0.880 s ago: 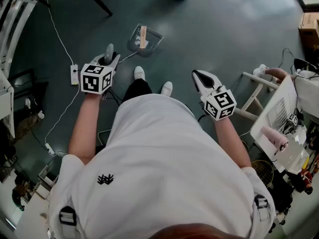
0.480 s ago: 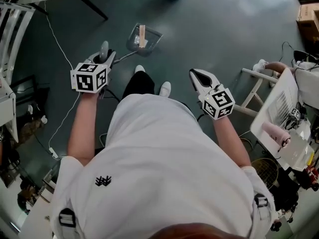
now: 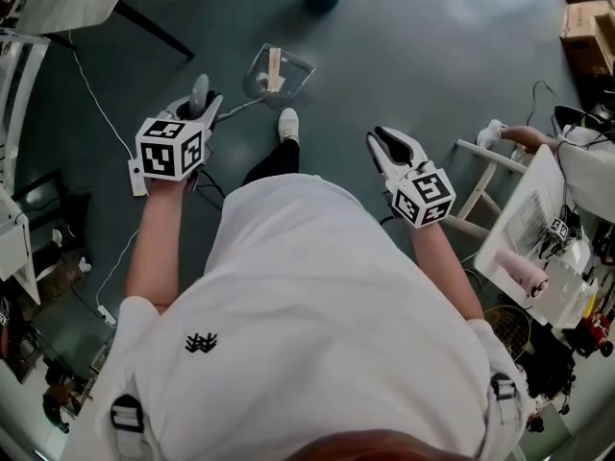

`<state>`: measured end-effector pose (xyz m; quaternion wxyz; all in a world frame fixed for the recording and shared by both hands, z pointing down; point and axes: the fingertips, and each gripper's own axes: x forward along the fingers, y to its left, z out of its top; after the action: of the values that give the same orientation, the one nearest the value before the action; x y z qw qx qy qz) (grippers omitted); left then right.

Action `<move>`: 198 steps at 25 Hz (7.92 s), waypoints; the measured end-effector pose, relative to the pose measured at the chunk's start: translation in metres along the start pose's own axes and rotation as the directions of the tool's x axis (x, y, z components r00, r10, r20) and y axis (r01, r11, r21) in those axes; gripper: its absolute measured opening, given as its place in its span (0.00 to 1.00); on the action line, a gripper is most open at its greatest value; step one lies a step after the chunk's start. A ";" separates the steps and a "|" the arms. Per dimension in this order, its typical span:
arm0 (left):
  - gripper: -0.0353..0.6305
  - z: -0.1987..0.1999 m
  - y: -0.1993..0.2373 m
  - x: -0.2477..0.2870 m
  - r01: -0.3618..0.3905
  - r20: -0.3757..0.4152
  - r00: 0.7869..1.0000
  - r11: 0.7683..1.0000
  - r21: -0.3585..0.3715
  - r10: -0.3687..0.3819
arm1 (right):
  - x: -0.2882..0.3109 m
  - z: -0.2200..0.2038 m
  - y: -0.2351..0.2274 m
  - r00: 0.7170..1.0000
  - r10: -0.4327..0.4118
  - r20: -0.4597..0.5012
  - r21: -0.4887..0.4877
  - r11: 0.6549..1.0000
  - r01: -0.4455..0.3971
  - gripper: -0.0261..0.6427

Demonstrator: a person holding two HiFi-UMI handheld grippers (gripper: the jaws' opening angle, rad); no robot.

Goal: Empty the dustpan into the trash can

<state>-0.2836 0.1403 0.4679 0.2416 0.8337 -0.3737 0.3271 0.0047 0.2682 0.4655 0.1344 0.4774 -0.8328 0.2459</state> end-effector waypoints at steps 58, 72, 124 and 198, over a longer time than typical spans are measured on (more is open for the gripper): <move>0.22 0.298 -0.111 0.455 0.382 -0.374 0.924 0.153 0.911 -0.081 | 0.173 0.227 -0.425 0.999 -0.047 -0.001 0.146 0.988 0.046 0.12; 0.20 0.289 -0.095 0.457 0.422 -0.415 0.907 -0.181 0.889 0.075 | 0.170 0.218 -0.422 0.999 -0.045 0.010 0.170 0.985 0.042 0.12; 0.14 0.391 0.193 0.314 0.166 -0.072 0.665 -0.053 0.985 0.744 | 0.235 0.256 -0.343 0.981 0.190 -0.026 -0.034 0.981 -0.191 0.11; 0.16 0.027 0.104 0.110 -0.052 -0.278 0.954 0.972 0.227 0.116 | 0.180 0.168 -0.071 0.986 0.160 -0.045 -0.180 0.970 -0.165 0.04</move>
<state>-0.2992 0.0091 0.5463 0.1869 0.7815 -0.3314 0.4944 -0.0241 0.0163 0.4263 0.1695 0.3896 -0.8860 0.1856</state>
